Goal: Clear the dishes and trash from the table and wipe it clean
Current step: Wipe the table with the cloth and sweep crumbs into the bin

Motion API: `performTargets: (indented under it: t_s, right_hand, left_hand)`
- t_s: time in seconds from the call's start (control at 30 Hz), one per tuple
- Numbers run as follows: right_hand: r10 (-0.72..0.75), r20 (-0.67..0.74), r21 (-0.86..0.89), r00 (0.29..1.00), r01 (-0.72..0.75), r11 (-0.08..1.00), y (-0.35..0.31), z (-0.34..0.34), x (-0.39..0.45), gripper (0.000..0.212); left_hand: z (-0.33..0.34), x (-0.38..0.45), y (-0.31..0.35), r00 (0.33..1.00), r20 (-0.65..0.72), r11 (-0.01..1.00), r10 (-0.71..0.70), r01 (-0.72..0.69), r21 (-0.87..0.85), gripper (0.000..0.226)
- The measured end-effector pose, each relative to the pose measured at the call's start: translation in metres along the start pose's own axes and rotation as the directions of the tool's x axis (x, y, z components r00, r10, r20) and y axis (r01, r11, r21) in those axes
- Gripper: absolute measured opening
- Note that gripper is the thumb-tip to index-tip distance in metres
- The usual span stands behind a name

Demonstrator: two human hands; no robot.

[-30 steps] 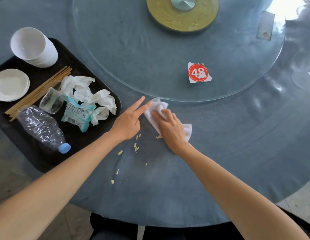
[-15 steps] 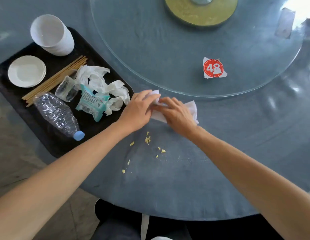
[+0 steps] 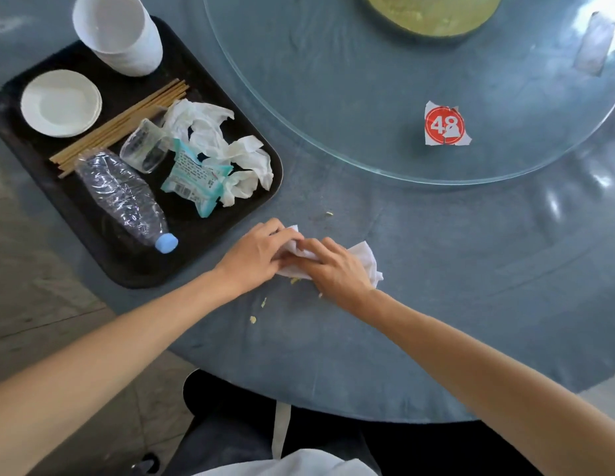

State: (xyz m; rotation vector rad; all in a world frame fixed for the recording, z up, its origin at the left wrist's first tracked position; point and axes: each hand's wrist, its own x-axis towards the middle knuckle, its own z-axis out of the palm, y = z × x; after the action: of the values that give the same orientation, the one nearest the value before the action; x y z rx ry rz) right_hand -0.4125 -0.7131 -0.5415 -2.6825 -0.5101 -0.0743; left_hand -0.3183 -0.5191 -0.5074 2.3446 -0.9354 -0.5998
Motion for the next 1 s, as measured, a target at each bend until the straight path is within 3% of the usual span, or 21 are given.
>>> performTargets:
  t_s: [0.17, 0.33, 0.63, 0.73, 0.87, 1.0]
  right_hand:
    - [-0.048, 0.059, 0.095, 0.997, 0.042, 0.995, -0.024, -0.001, -0.012, 0.070]
    - [0.020, 0.007, 0.050, 1.000, -0.020, 0.999, 0.000, -0.032, 0.022, 0.057]
    - [0.132, -0.118, -0.071, 0.984, -0.141, 0.987, 0.053, -0.068, 0.075, 0.053]
    - [0.174, -0.112, -0.126, 0.978, -0.188, 0.974, 0.072, -0.071, 0.075, 0.040]
    - [0.242, -0.043, -0.097, 0.969, -0.245, 0.965, 0.070, -0.056, 0.061, 0.045]
    - [0.246, 0.008, -0.054, 0.969, -0.245, 0.968, 0.040, -0.052, 0.034, 0.043]
  left_hand:
    - [-0.001, -0.036, 0.001, 0.998, 0.057, 0.998, -0.039, 0.042, -0.054, 0.053]
    - [-0.023, 0.005, 0.008, 0.996, -0.083, 0.998, -0.025, 0.020, -0.053, 0.060]
    - [-0.044, 0.084, 0.028, 0.958, -0.275, 0.997, -0.078, 0.073, -0.027, 0.052]
    - [-0.035, 0.100, 0.032, 0.962, -0.261, 0.996, -0.083, 0.075, -0.040, 0.059]
    - [-0.015, 0.093, 0.028, 0.974, -0.204, 0.995, -0.103, 0.096, -0.040, 0.064]
    - [-0.012, 0.064, 0.023, 0.991, -0.133, 0.999, -0.029, 0.031, 0.015, 0.057]
